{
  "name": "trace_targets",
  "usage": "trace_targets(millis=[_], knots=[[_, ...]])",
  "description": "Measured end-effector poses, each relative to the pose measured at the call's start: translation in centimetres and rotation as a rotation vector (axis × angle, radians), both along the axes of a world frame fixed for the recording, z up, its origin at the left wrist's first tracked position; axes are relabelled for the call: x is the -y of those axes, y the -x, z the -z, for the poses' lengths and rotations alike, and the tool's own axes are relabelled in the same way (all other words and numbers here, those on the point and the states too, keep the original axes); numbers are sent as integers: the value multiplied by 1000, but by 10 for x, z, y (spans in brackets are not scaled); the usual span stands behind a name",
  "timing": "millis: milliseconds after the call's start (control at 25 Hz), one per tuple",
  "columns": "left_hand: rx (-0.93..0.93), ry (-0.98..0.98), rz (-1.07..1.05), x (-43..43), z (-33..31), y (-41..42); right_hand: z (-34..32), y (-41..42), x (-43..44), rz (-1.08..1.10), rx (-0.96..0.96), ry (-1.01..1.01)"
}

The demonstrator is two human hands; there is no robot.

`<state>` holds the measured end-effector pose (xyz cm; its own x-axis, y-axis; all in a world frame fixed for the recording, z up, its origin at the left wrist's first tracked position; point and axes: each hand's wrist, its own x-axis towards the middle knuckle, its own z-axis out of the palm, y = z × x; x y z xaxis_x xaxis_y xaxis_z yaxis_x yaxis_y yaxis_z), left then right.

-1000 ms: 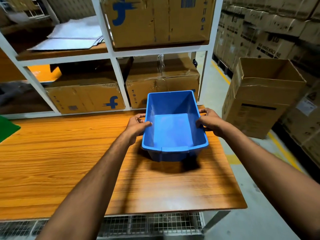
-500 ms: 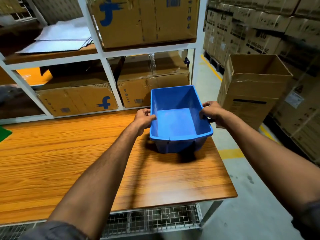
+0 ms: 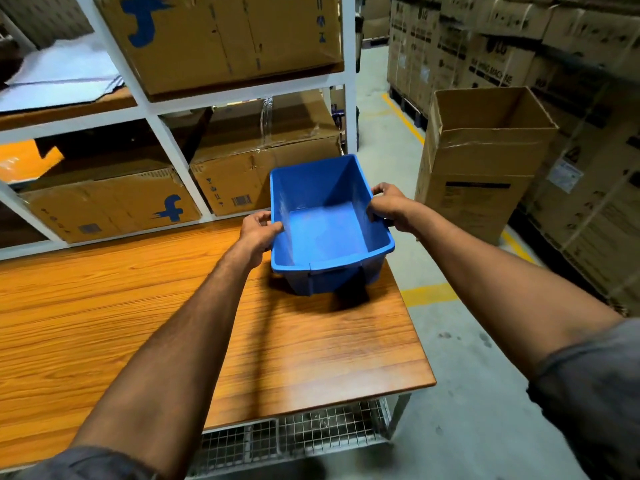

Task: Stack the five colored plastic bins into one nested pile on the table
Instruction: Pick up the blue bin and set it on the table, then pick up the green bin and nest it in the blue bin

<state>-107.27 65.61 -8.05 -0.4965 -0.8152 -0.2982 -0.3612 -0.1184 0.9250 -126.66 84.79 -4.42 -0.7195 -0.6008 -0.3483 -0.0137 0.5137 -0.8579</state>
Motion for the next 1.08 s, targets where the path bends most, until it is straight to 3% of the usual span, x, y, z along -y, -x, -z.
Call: trace_targets(millis=[280,440,720,920,1080], knots=[[-85,64,-74,-20,-17,-16,6,5,-13,69,6,81],[-166,237,-187,-51,-31,-56,-5,-24,-45,157,-315,253],[-143,469,-207,-150,-12,-167,-8,-158,-99,-128,-371,533],[98,769,-155,-202,1,-247,19,-258,-104,-406,-297,474],[230,786,-161,-211,15,-318,38,-333,-99,-534,-304,393]])
